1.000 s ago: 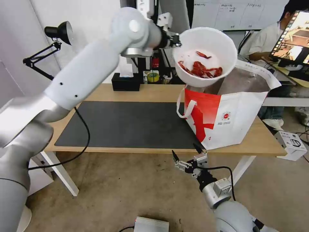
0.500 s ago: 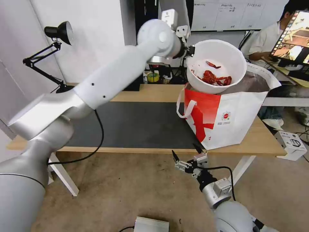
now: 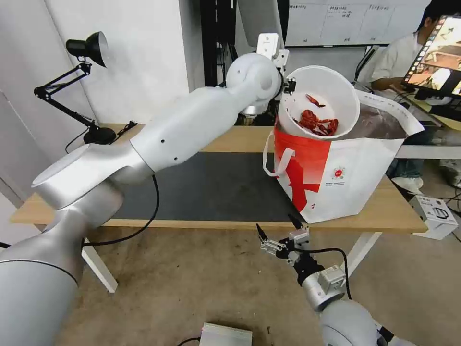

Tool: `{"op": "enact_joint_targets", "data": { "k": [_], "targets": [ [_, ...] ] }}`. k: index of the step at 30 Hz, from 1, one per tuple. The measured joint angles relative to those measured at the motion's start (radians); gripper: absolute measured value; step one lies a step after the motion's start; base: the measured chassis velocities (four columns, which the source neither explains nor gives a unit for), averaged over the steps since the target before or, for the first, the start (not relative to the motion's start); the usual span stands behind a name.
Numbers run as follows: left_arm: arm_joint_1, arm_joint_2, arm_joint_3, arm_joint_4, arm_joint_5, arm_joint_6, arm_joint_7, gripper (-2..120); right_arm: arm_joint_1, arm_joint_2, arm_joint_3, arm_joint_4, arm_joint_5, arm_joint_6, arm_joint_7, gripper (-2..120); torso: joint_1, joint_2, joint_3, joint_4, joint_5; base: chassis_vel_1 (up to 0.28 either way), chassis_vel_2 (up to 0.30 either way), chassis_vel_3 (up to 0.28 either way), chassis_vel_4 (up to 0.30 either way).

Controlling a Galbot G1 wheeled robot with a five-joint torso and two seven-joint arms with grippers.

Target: Pick up the trash from the table and place it into the takeout bag.

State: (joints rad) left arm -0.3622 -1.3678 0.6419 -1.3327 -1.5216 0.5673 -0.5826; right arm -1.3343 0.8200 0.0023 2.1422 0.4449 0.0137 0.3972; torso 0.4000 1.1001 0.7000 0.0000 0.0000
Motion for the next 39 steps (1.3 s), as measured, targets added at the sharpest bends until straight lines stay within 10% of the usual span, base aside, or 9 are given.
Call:
{"op": "enact_joint_targets", "data": {
  "k": [23,39],
  "targets": [
    [-0.01,0.031,0.044,-0.055,-0.133,0.171,0.092,0,0.0,0.0,0.0,0.0,0.0,0.0,0.0,100,0.0,0.0,0.0,0.0,-0.0001,0.0,0.0,0.0,0.0],
    [0.018,0.013,0.017,-0.051,-0.098,0.128,0.029,57,0.0,0.0,0.0,0.0,0.0,0.0,0.0,100,0.0,0.0,0.0,-0.0002,0.0,0.0,0.0,0.0,0.0]
  ]
}}
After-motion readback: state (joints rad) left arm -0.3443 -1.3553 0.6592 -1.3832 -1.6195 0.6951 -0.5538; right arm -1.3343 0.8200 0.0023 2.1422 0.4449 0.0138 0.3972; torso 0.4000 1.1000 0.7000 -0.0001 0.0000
